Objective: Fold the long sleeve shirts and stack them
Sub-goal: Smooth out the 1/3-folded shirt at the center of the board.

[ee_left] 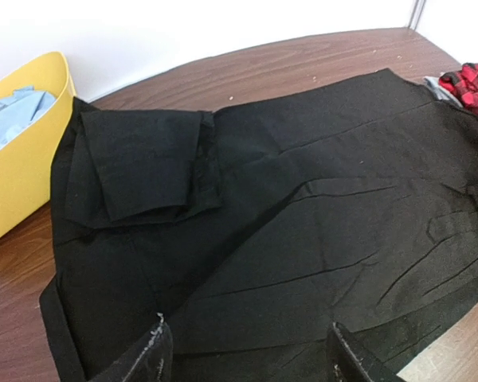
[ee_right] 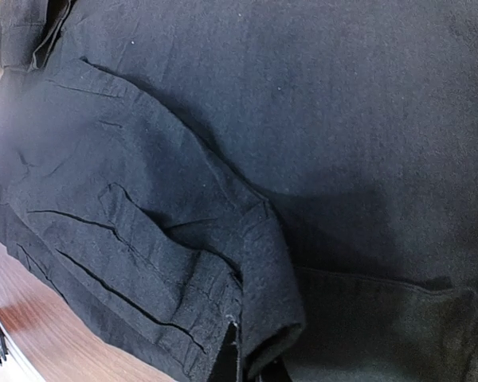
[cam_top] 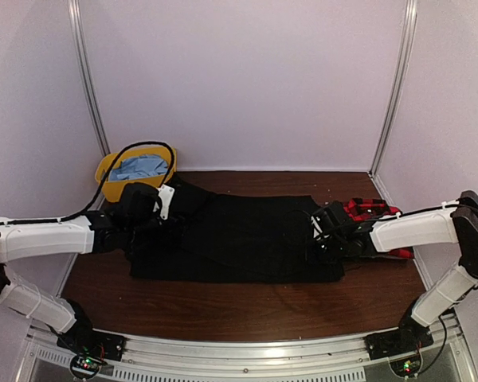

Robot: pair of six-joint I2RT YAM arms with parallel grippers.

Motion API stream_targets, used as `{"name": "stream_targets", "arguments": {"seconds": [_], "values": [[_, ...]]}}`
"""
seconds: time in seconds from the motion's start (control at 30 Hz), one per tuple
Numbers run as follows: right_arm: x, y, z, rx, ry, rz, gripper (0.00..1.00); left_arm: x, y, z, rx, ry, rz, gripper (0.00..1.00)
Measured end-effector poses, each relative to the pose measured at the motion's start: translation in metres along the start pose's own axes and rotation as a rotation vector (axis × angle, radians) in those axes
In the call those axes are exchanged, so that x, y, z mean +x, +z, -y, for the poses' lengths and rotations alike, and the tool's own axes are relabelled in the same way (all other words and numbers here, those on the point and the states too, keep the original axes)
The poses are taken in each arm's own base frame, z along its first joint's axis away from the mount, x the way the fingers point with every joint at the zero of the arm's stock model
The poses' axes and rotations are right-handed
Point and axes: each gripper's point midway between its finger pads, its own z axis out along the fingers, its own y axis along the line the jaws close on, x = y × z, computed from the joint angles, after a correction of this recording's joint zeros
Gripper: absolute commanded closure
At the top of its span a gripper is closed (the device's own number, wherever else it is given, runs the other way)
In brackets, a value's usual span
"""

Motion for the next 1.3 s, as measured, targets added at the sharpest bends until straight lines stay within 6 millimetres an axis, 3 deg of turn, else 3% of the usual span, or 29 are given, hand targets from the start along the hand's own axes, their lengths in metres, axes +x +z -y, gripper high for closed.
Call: {"name": "stream_targets", "arguments": {"seconds": [0.37,0.87,1.13,1.3], "values": [[-0.002,-0.009,0.007,-0.002,-0.006,-0.012,0.96,0.015,0.001,-0.010,-0.045,0.008,-0.044,0.32],[-0.002,-0.012,0.040,0.035,-0.043,-0.083,0.93,0.021,0.004,-0.012,-0.053,0.013,-0.062,0.32],[0.008,0.002,0.050,0.045,-0.073,-0.147,0.92,0.025,0.006,-0.010,-0.047,0.015,-0.072,0.32],[0.003,0.002,0.049,0.044,-0.089,-0.148,0.92,0.030,0.007,-0.010,-0.045,0.017,-0.083,0.31]]}}
